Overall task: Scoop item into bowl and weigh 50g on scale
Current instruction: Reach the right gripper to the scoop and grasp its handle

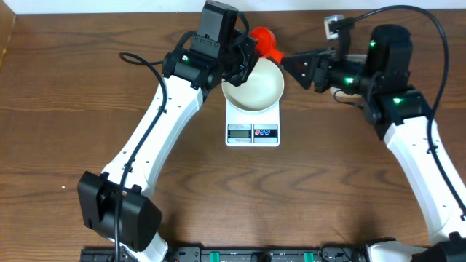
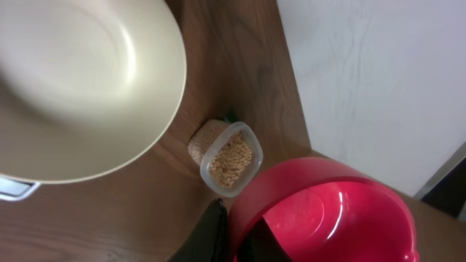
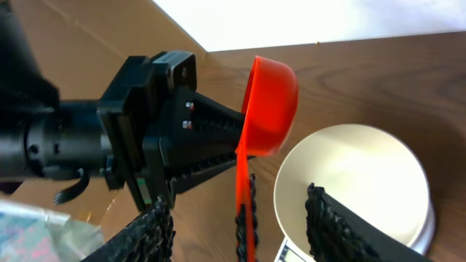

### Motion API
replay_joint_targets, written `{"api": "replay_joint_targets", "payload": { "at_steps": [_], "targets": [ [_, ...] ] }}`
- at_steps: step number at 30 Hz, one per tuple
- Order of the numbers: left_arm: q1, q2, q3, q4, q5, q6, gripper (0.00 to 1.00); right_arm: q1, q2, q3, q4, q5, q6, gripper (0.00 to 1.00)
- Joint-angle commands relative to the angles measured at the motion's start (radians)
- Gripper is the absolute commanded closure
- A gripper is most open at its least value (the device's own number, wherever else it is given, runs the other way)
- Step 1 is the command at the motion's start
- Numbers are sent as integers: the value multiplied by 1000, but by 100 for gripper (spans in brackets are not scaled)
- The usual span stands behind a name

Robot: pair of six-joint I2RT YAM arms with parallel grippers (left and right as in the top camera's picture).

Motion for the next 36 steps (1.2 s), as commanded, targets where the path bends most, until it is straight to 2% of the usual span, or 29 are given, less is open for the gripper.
{"api": "replay_joint_targets", "payload": {
  "at_steps": [1,5,13,18,28,36],
  "targets": [
    [4,13,-4,-3,23,-60,93,34,3,19,1,94,83,49],
    [4,13,-4,-14,24,-63,93,47,3,19,1,125,126,56],
    [3,13,-4,-44,40,-63,93,47,3,19,1,131,132,61],
    [3,13,-4,-51,40,-63,93,52,3,19,1,131,132,71],
    [3,13,-4,-51,42,-63,93,71,3,19,1,135,132,79],
    [3,13,-4,-51,42,-63,93,71,3,19,0,135,132,94]
  ]
}}
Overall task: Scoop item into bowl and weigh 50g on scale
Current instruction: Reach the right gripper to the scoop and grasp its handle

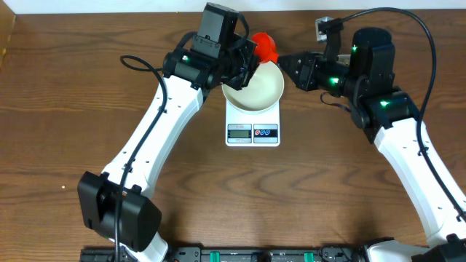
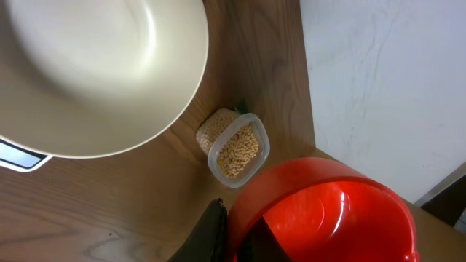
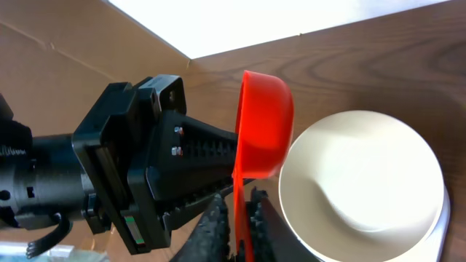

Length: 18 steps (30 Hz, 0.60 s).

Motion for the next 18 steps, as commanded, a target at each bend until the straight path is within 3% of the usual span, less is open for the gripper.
{"api": "replay_joint_targets", "payload": {
  "at_steps": [1,8,15,18],
  "targets": [
    [3,13,-4,-3,13,-13,93,6,3,19,1,4,2,96],
    [3,13,-4,-3,12,-13,91,6,3,19,-8,14,2,99],
    [3,13,-4,-40,12,-12,15,6,3,19,-17,31,2,99],
    [4,13,-4,-61,0,-12,10,6,3,19,-34,76,2,99]
  ]
}}
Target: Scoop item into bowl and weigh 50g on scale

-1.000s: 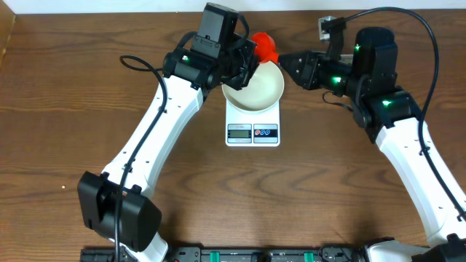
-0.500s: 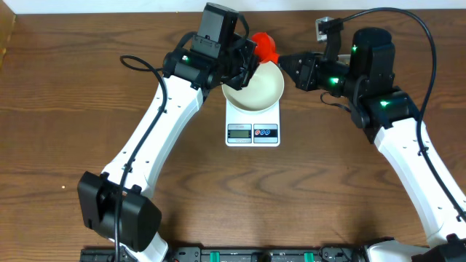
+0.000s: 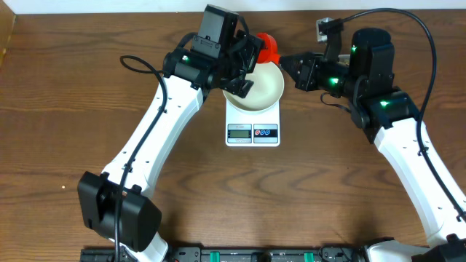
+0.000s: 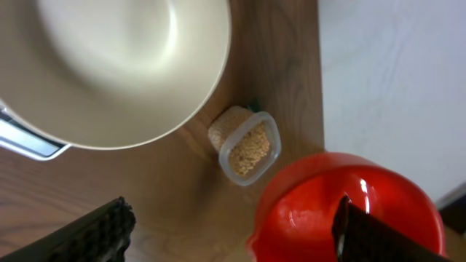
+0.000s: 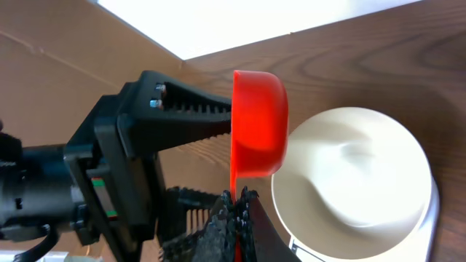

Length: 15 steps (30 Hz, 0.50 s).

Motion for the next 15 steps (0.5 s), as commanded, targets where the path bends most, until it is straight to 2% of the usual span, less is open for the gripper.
{"api": "replay_joint_targets", "payload": {
  "at_steps": [1,4,8,12,15],
  "targets": [
    [4,13,-4,-20,-15,6,10,5,3,19,-19,62,-1,99],
    [4,13,-4,-42,-72,37,9,2,3,19,-47,110,-1,99],
    [4,13,-4,-68,-151,154,9,-19,3,19,-92,178,-4,99],
    [4,13,-4,-65,-213,372,9,-51,3,19,-103,199,-119,99],
    [4,13,-4,-69,-291,584,9,-86,2,19,-114,199,-163,99]
  ]
}}
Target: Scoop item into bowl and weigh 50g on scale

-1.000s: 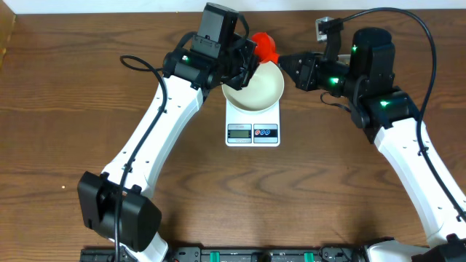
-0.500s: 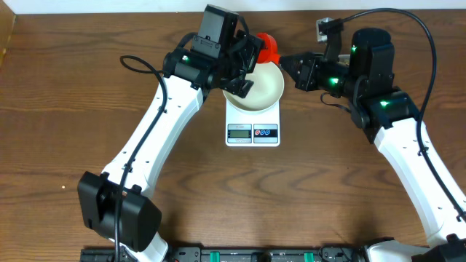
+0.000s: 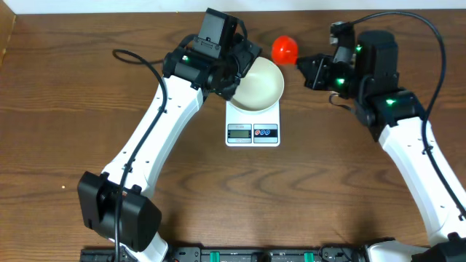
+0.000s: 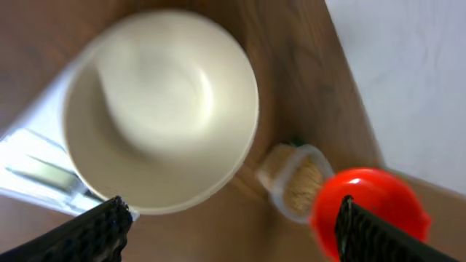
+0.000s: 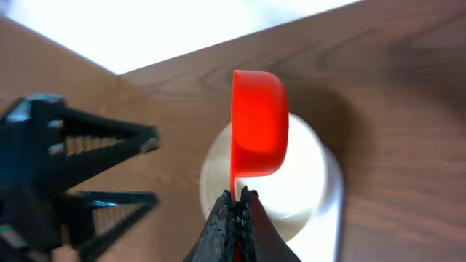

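My right gripper (image 5: 239,196) is shut on the thin handle of the red scoop (image 5: 258,120), which looks empty. Overhead, the scoop (image 3: 285,49) hangs just right of the cream bowl (image 3: 256,86), ahead of the right gripper (image 3: 307,67). The bowl is empty and sits on the white scale (image 3: 253,132). My left gripper (image 4: 231,212) stands open with nothing in it, above the bowl's (image 4: 160,109) left side. A small clear container of grain (image 4: 295,182) stands beside the bowl, partly under the scoop (image 4: 371,211).
The wooden table's far edge (image 3: 306,10) runs close behind the bowl and scoop, with a white wall beyond. The left arm (image 3: 156,127) stretches across the table left of the scale. The right arm (image 3: 422,167) comes in from the right side.
My left gripper, open beside the scoop before, now sits back from it. The right gripper has carried the scoop rightward, off the bowl's rim and above the grain container.
At first my left gripper was shut on the scoop, with the right gripper open around its handle. Then the right gripper was shut on the handle too. After that the left gripper was open. Now the right gripper alone holds the scoop, right of the bowl.
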### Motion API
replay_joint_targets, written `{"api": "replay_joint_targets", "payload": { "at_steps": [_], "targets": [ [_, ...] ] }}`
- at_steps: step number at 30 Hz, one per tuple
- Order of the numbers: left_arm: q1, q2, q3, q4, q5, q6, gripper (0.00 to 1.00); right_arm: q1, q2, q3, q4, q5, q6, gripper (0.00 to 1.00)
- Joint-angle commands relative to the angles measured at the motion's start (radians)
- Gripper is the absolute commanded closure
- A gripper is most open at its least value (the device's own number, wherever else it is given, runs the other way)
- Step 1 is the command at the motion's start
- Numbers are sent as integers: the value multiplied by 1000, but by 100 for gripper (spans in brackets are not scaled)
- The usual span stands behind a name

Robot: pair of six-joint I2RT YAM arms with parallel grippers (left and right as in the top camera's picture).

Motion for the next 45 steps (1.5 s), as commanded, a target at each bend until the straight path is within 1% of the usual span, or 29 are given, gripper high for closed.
{"api": "replay_joint_targets", "payload": {
  "at_steps": [1,4,6,9,12,13,16,18,20,22,26,29,32,37,39,41,43,45],
  "targets": [
    [4,13,-4,-7,-131,322,9,-44,1,19,-16,26,-79,99],
    [4,13,-4,-6,-163,471,9,-86,1,19,-33,-5,-117,99],
    [4,13,-4,-7,-163,547,8,-110,1,19,-44,-32,-152,99],
    [4,13,-4,-19,-163,669,11,-151,1,19,-56,-75,-205,99],
    [4,13,-4,-37,-163,800,17,-187,1,19,-72,-113,-251,99],
    [4,13,-4,-47,-163,836,21,-200,1,19,-80,-120,-257,99],
    [4,13,-6,-91,-163,900,29,-235,1,19,-110,-127,-263,99],
    [4,13,-18,-121,-163,907,29,-251,1,19,-129,-128,-270,99],
    [3,13,-39,-146,-162,906,36,-256,1,19,-139,-127,-292,99],
    [-8,13,-70,-154,-162,906,40,-255,1,19,-144,-127,-311,99],
    [-45,13,-133,-151,-163,904,42,-255,1,19,-150,-127,-336,99],
    [-80,10,-179,-141,-163,883,51,-255,1,19,-151,-126,-343,99],
    [-120,-18,-243,-90,-167,877,52,-255,1,19,-150,-125,-343,99],
    [-185,-102,-381,24,-219,875,52,-255,2,19,-152,-98,-346,99],
    [-201,-130,-441,77,-219,853,52,-255,2,19,-152,-98,-346,99],
    [-213,-143,-504,138,-218,818,52,-255,2,19,-151,-99,-345,99],
    [-226,-144,-561,213,-218,814,52,-255,2,19,-152,-100,-345,99],
    [-239,-144,-605,286,-219,815,55,-255,2,19,-155,-100,-345,99]
  ]
}}
